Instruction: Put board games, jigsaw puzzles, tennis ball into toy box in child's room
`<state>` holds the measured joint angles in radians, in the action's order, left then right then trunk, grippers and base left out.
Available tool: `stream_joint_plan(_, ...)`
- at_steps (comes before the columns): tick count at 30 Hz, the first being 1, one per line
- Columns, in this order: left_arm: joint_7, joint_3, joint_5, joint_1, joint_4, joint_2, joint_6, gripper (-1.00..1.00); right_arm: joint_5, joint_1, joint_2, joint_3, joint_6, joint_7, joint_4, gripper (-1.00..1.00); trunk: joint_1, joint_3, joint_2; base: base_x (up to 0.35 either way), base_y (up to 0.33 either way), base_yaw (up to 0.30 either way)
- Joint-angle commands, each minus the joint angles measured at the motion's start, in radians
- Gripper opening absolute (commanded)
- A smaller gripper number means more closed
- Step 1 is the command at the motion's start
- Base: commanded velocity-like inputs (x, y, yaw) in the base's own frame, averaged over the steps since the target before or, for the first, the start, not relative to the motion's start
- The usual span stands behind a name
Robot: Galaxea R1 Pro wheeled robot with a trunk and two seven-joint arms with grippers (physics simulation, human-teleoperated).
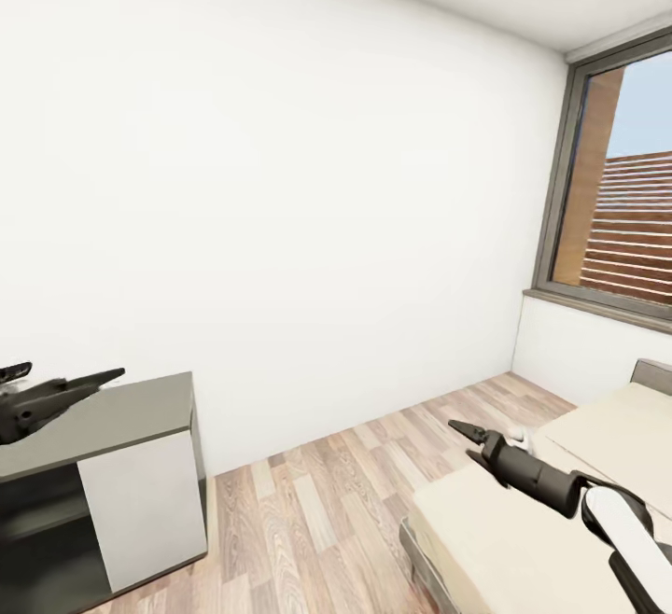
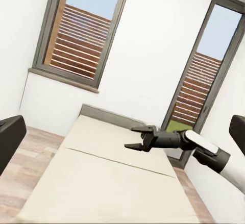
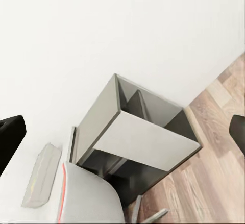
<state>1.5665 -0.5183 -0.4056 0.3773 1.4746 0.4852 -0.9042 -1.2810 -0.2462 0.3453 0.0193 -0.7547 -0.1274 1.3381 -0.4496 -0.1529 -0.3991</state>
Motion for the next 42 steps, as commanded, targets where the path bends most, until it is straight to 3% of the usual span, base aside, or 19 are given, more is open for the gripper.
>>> stream_joint_plan(1, -0.011, 0.023, 0.032, 0.001, 0.0, -0.002, -0.012, 1.0, 0.005, -0.008, 0.0, -0.019, -0.002, 0.038, 0.011, 1.0, 0.0, 0.001, -0.001, 0.0, 0.0, -0.015)
stream_joint_plan(2, -0.06, 0.062, 0.078, 0.005, 0.0, -0.007, -0.015, 1.0, 0.007, -0.018, -0.006, -0.044, 0.001, 0.104, 0.021, 1.0, 0.0, 0.001, -0.001, 0.0, 0.0, -0.008)
stream_joint_plan(4, -0.138, 0.111, 0.118, 0.014, 0.0, -0.029, -0.019, 1.0, 0.008, -0.032, -0.037, -0.063, -0.001, 0.195, 0.027, 1.0, 0.0, 0.001, -0.001, 0.0, 0.0, -0.004)
stream_joint_plan(6, -0.233, 0.143, 0.138, 0.026, 0.0, -0.067, -0.022, 1.0, 0.015, -0.053, -0.078, -0.075, -0.005, 0.28, 0.026, 1.0, 0.0, 0.001, -0.001, 0.0, 0.0, -0.002)
stream_joint_plan(8, -0.364, 0.157, 0.146, 0.034, 0.0, -0.107, -0.023, 1.0, 0.059, -0.07, -0.111, -0.095, -0.007, 0.354, 0.028, 1.0, 0.0, 0.001, -0.001, 0.0, 0.0, 0.0)
stream_joint_plan(9, -0.402, 0.159, 0.147, 0.036, 0.0, -0.117, -0.023, 1.0, 0.076, -0.073, -0.118, -0.102, -0.007, 0.37, 0.028, 1.0, 0.0, 0.001, -0.001, 0.0, 0.0, 0.0)
stream_joint_plan(12, -0.647, 0.186, 0.149, 0.04, 0.0, -0.17, -0.024, 1.0, 0.198, -0.092, -0.162, -0.129, -0.007, 0.422, 0.03, 1.0, 0.0, 0.001, -0.001, 0.0, 0.0, 0.0)
stream_joint_plan(13, -0.758, 0.216, 0.148, 0.04, 0.0, -0.188, -0.024, 1.0, 0.252, -0.097, -0.183, -0.135, -0.006, 0.432, 0.03, 1.0, 0.0, 0.001, -0.001, 0.0, 0.0, 0.0)
stream_joint_plan(15, -0.89, 0.272, 0.149, 0.04, -0.004, -0.207, -0.023, 1.0, 0.305, -0.101, -0.206, -0.138, -0.005, 0.44, 0.03, 1.0, 0.0, 0.001, -0.001, 0.0, 0.0, 0.0)
stream_joint_plan(19, -1.189, 0.397, 0.149, 0.042, -0.062, -0.278, -0.021, 1.0, 0.348, -0.105, -0.233, -0.141, -0.006, 0.451, 0.028, 1.0, 0.0, 0.001, -0.001, 0.0, 0.0, 0.0)
stream_joint_plan(21, -1.34, 0.421, 0.149, 0.042, -0.129, -0.295, -0.015, 1.0, 0.353, -0.106, -0.24, -0.142, -0.007, 0.472, 0.024, 1.0, 0.0, 0.001, -0.001, 0.0, 0.0, 0.0)
stream_joint_plan(23, -1.437, 0.433, 0.149, 0.043, -0.202, -0.303, -0.011, 1.0, 0.354, -0.106, -0.245, -0.143, -0.009, 0.499, 0.022, 1.0, 0.0, 0.001, -0.001, 0.0, 0.0, 0.0)
stream_joint_plan(27, -1.493, 0.442, 0.153, 0.043, -0.338, -0.305, 0.001, 1.0, 0.355, -0.133, -0.263, -0.156, -0.021, 0.525, -0.029, 1.0, 0.0, 0.001, -0.001, 0.0, 0.0, 0.0)
stream_joint_plan(30, -1.512, 0.447, 0.16, 0.043, -0.506, -0.3, 0.096, 1.0, 0.392, -0.25, -0.3, -0.219, -0.037, 0.532, -0.251, 1.0, 0.0, 0.001, -0.001, 0.0, 0.0, 0.0)
stream_joint_plan(32, -1.516, 0.45, 0.19, 0.043, -0.627, -0.3, 0.179, 1.0, 0.438, -0.303, -0.329, -0.269, -0.037, 0.533, -0.398, 1.0, 0.0, 0.001, -0.001, 0.0, 0.0, 0.0)
stream_joint_plan(35, -1.519, 0.449, 0.272, 0.043, -0.812, -0.305, 0.321, 1.0, 0.506, -0.33, -0.366, -0.32, -0.03, 0.533, -0.532, 1.0, 0.0, 0.001, -0.001, 0.0, 0.0, 0.0)
stream_joint_plan(38, -1.524, 0.449, 0.337, 0.043, -0.956, -0.31, 0.43, 1.0, 0.551, -0.336, -0.373, -0.335, -0.005, 0.53, -0.58, 1.0, 0.0, 0.001, -0.001, 0.0, 0.0, 0.0)
stream_joint_plan(42, -1.529, 0.451, 0.364, 0.043, -1.113, -0.311, 0.565, 1.0, 0.59, -0.309, -0.379, -0.369, 0.088, 0.523, -0.651, 1.0, 0.0, 0.001, -0.001, 0.0, 0.0, 0.0)
